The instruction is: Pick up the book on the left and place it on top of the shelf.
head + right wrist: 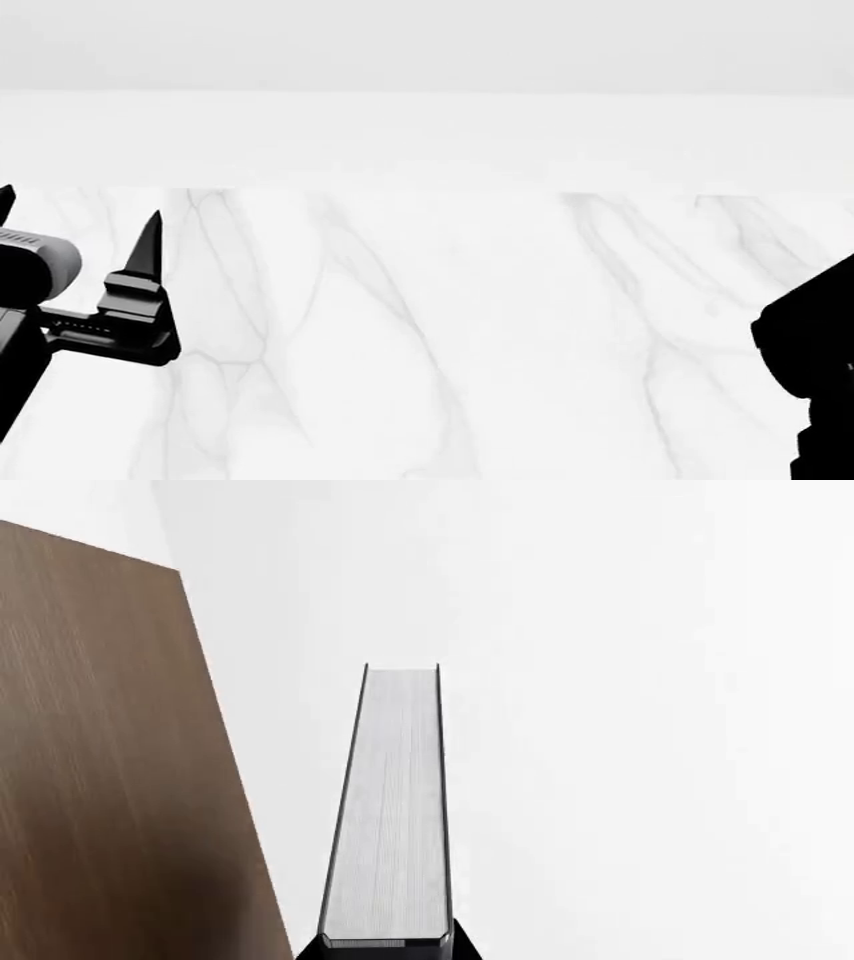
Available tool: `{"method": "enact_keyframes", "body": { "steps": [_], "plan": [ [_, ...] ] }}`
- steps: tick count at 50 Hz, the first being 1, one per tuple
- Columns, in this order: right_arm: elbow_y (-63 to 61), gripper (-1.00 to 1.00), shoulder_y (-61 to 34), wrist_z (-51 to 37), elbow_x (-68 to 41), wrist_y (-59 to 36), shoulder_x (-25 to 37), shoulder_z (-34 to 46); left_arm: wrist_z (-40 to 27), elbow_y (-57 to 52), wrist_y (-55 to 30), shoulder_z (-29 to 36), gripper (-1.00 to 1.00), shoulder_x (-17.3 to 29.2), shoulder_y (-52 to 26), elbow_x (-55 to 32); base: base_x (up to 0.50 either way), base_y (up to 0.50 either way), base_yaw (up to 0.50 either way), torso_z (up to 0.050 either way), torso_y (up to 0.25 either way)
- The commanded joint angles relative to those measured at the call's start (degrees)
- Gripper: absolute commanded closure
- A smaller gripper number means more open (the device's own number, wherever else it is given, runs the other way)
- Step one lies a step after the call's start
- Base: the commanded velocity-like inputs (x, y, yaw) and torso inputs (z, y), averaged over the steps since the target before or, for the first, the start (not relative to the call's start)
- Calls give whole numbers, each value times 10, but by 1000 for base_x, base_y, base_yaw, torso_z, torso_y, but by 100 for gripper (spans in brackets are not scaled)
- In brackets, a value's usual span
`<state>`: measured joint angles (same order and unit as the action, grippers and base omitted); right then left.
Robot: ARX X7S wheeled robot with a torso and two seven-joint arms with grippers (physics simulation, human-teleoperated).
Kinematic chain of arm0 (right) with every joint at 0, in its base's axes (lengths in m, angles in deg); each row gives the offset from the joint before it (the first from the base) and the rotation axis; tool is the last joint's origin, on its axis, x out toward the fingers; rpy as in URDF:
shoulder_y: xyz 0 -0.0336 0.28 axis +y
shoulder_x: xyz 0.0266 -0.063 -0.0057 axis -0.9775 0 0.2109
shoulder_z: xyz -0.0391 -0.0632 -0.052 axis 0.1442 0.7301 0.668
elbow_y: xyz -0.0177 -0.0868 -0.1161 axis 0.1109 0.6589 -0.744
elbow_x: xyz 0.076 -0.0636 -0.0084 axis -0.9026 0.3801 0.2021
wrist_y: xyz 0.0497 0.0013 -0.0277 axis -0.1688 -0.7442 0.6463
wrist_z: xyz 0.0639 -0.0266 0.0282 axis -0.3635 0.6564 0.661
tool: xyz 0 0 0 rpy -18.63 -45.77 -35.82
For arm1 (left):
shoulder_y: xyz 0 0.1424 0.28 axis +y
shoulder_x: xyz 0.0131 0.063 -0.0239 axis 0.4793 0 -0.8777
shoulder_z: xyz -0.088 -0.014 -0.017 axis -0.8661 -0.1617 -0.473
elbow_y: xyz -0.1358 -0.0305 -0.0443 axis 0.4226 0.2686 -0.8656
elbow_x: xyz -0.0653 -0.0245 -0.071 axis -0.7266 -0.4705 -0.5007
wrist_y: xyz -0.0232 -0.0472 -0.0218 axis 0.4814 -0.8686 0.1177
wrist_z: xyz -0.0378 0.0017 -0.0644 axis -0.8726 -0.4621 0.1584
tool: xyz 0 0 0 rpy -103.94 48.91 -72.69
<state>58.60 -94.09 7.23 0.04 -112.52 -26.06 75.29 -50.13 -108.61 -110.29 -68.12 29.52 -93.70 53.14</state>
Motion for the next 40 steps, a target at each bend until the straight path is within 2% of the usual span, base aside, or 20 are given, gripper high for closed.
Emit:
{"method": "enact_keyframes", "body": {
  "steps": [1,14,34,35,40],
  "plan": [
    [0,100,11,-56,59,-2,15,-72,-2,2,7,-16,-100,-2,7,7,0,0,0,0,0],
    [0,100,26,-70,75,19,15,-124,-5,3,9,-14,-100,1,10,7,0,0,0,0,1],
    [0,100,34,-72,82,37,14,-136,-10,5,7,-10,-100,3,6,4,0,0,-1,0,1],
    [0,-100,34,-72,82,40,14,-136,-10,5,7,-10,-100,3,6,4,0,0,-3,0,0],
    [0,-100,34,-76,85,53,10,-130,-10,7,10,-10,-100,3,7,3,0,0,0,0,0]
  ]
}}
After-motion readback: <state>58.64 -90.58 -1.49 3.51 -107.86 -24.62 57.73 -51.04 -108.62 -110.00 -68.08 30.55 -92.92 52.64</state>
